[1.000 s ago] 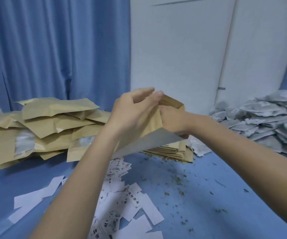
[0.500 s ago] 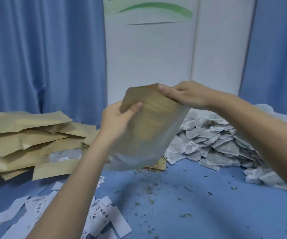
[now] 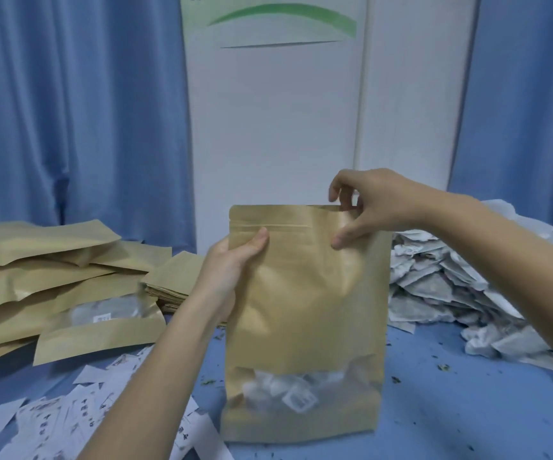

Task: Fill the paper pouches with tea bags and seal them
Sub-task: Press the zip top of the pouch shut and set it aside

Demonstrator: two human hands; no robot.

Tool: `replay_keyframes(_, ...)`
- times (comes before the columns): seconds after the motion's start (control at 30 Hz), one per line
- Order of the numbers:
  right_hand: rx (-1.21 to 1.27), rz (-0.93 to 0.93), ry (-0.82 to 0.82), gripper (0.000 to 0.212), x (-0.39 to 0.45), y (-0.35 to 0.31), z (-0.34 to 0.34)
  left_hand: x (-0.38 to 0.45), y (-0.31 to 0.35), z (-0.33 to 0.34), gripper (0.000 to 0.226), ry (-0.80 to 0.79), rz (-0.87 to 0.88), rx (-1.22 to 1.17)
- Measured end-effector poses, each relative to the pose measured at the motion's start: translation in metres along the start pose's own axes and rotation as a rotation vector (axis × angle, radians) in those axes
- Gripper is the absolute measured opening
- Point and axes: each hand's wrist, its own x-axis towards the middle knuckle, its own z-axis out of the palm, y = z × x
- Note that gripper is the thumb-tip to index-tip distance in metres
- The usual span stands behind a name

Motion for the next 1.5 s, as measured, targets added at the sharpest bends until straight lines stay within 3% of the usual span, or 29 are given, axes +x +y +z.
replay_keyframes(0.07,-0.005,-0.038,-0.065,0.070,0.001,-0.005,0.001,0.000,-0.009,0.002,0.018,0.031,0.003,0.016)
replay_keyframes(0.17,-0.028,-0.108,-0.104,0.065,0.005,-0.021,0.006,-0.002,-0.020,0.007,0.013,0.011,0.019,0.037)
replay_keyframes(0.27,-0.102,-0.157,-0.132,0.036,0.014,-0.034,0.014,-0.006,-0.028,0.015,0.015,-0.007,0.030,0.051)
replay_keyframes(0.53,0.043,-0.140,-0.186,0.021,0.023,-0.043,0.020,-0.007,-0.033,0.011,0.014,0.252,0.325,0.166)
replay_keyframes(0.67,-0.001,-0.176,-0.129,0.021,0.030,-0.052,0.022,-0.005,-0.034,0.011,0.028,0.295,0.355,0.170)
replay_keyframes(0.8,-0.053,-0.201,-0.060,0.025,0.029,-0.056,0.029,-0.004,-0.035,0.008,0.042,0.378,0.497,0.337)
replay_keyframes(0.97,-0.055,-0.184,-0.078,0.033,0.030,-0.061,0.030,-0.004,-0.035,0.014,0.040,0.483,0.560,0.470)
replay_keyframes(1.1,-0.083,-0.228,-0.038,0.040,0.031,-0.065,0.034,-0.005,-0.042,0.012,0.043,0.452,0.545,0.431)
replay_keyframes(1.23,-0.010,-0.219,-0.066,0.030,0.029,-0.060,0.031,-0.001,-0.035,0.008,0.023,0.305,0.414,0.247)
replay_keyframes(1.37,0.010,-0.125,-0.148,0.023,0.025,-0.045,0.020,0.002,-0.032,0.003,0.028,0.348,0.431,0.221)
replay_keyframes(1.5,-0.144,-0.223,-0.078,0.039,0.026,-0.040,0.025,0.002,-0.036,0.005,0.036,0.353,0.492,0.255)
